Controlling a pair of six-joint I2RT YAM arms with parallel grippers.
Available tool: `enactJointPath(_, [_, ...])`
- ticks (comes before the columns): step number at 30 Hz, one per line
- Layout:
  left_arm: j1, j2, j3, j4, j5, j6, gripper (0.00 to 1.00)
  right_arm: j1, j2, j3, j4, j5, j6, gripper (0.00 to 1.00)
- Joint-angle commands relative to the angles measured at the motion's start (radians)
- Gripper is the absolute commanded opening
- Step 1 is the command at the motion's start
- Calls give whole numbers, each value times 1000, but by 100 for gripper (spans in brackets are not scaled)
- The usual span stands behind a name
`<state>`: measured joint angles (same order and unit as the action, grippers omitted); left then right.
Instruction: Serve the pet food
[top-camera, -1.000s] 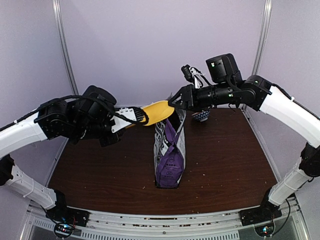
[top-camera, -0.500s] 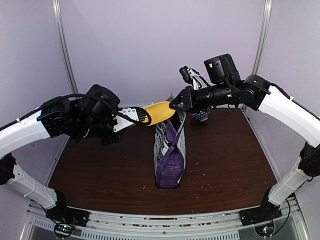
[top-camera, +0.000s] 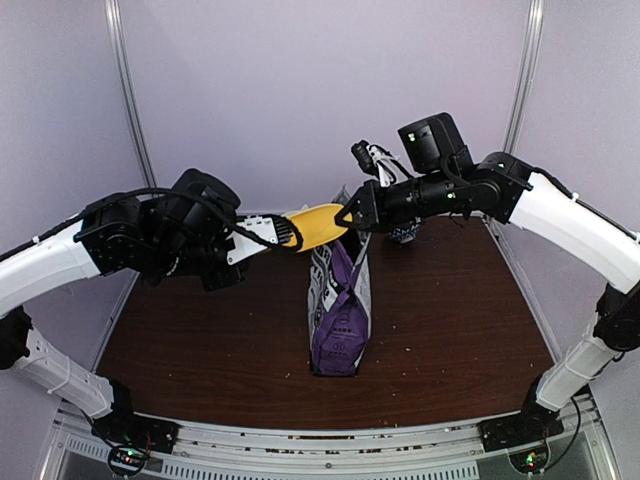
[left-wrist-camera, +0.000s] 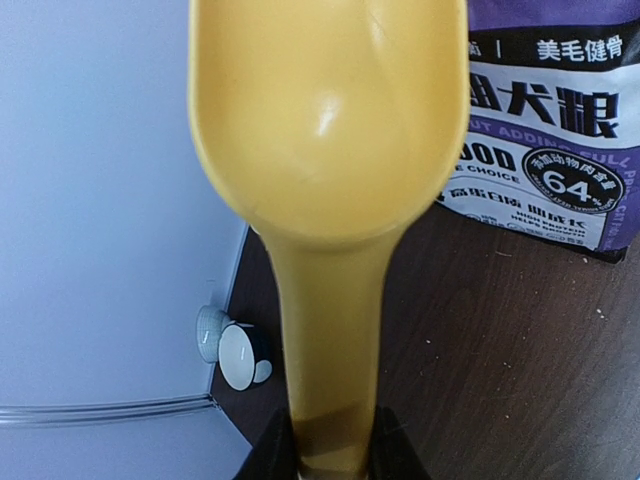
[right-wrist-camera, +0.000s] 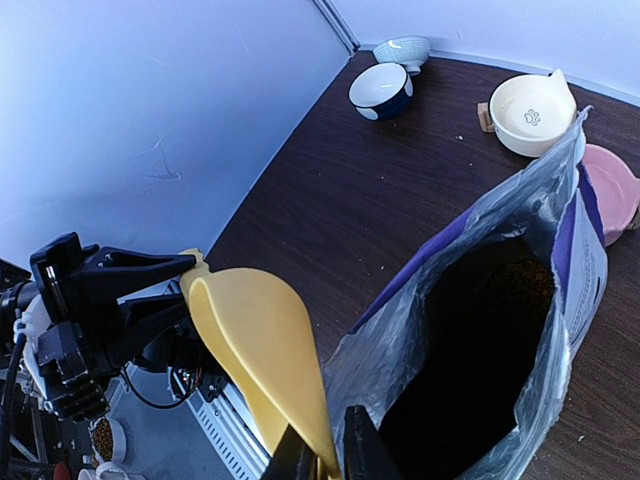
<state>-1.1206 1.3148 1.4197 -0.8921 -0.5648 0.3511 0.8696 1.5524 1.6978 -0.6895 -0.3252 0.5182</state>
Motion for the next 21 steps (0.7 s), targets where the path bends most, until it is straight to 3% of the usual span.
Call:
enactJointPath(1, [-7,0,36,24,-1,20,7,6,5,35,1,18,-10,12])
enactJointPath(9, [-7,0,39,10,-5,37,9,6,4,34,3,24,-8,0])
enactJointPath(11, [-7,-4,42,10,-10,43,19,6,3,34,2,31,-4,0])
enactJointPath(17, [-5,-52,49,42,49,-17,74,5,-32,7,26,104,18,0])
enactJointPath(18, [-1,-69,44,63,78,-47,80,4,-47,-9,44,117,22,0])
enactJointPath(21, [50,-142,29,122,228,-173,85,-3,-105,-70,115,139,41,0])
